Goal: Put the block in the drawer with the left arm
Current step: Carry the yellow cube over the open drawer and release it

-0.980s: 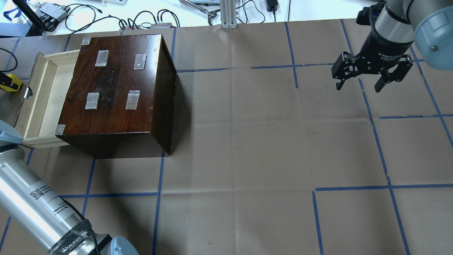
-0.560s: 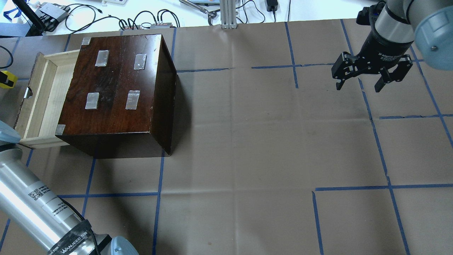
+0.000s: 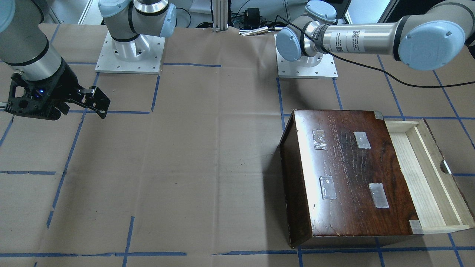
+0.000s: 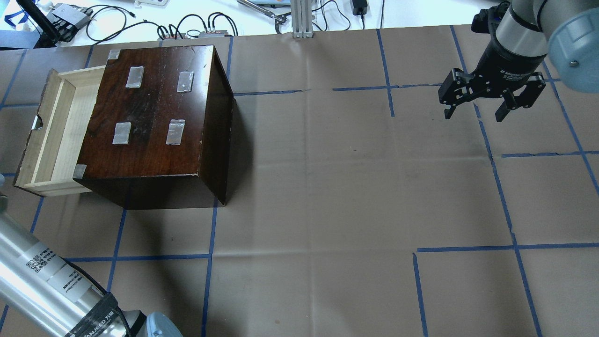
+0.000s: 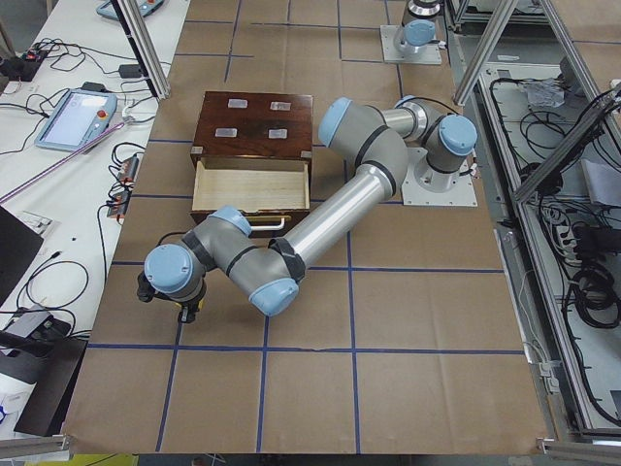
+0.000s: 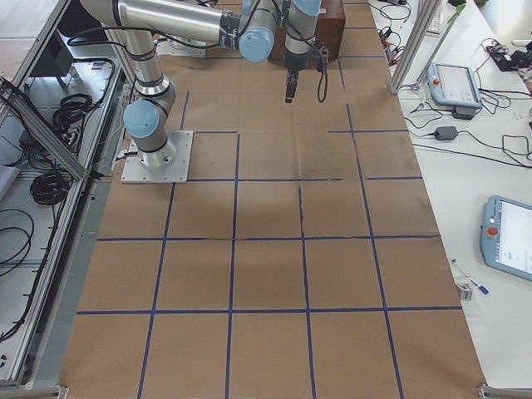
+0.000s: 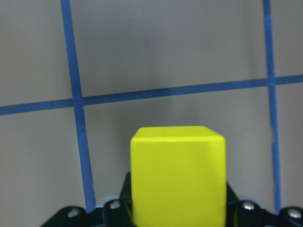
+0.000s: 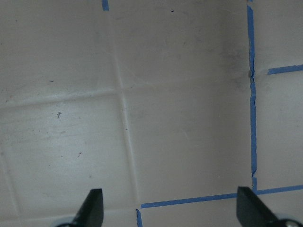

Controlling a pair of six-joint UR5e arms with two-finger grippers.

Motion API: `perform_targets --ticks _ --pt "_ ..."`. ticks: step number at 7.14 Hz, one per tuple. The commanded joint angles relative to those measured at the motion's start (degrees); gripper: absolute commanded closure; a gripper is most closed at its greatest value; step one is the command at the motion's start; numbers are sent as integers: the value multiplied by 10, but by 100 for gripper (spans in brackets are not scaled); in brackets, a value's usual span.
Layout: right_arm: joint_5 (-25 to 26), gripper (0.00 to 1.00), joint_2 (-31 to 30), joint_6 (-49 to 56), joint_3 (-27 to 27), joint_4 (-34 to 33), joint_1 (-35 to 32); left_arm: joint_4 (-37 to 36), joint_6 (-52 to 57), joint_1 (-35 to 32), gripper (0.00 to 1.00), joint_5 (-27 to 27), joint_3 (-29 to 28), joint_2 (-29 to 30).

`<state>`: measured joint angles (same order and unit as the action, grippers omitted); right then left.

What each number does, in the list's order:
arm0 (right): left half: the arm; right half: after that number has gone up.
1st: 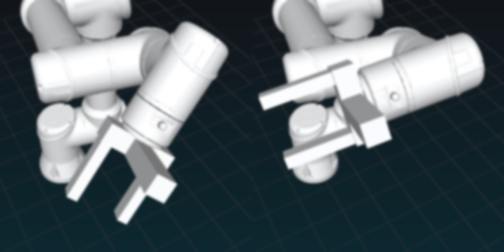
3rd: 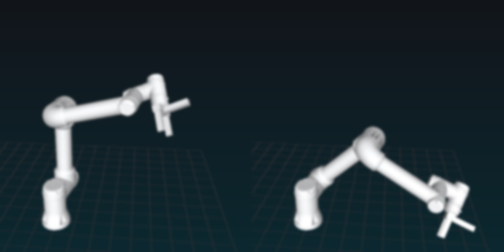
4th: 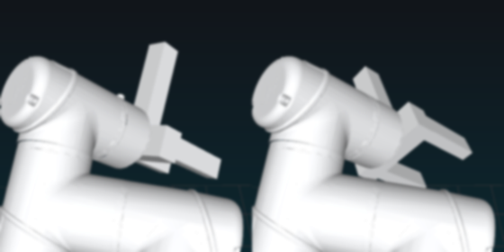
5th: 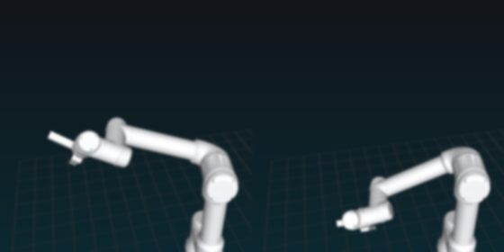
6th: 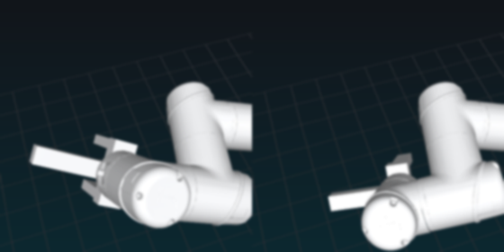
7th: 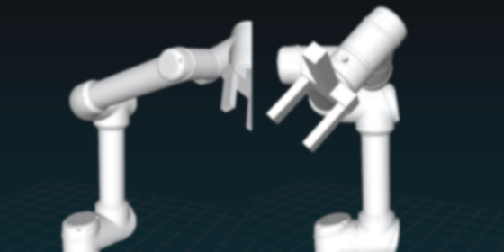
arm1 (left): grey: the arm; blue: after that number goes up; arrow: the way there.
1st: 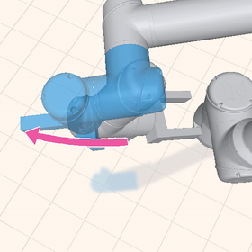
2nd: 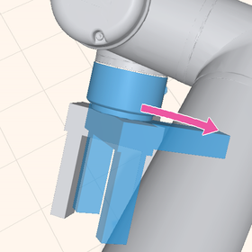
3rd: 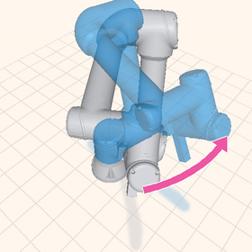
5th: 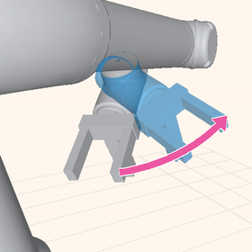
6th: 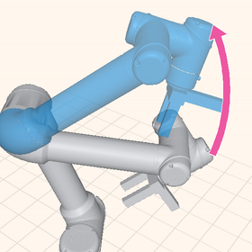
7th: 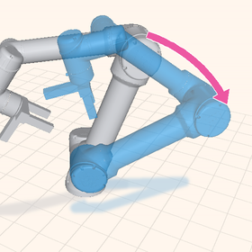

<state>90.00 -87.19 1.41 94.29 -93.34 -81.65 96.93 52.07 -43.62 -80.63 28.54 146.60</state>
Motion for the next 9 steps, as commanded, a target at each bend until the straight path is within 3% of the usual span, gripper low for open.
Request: perform_targets --ticks 1,3,6,9 --pt "0 0 0 0 0 0 0 30 -14 -1 70 -8 78 -74" --pt "0 0 0 0 0 0 0 -33 -37 -3 71 -6 240 -183" --pt "0 0 0 0 0 0 0 -198 -88 -16 70 -8 471 -322" --pt "0 0 0 0 0 0 0 -234 -148 -86 70 -32 571 -403"
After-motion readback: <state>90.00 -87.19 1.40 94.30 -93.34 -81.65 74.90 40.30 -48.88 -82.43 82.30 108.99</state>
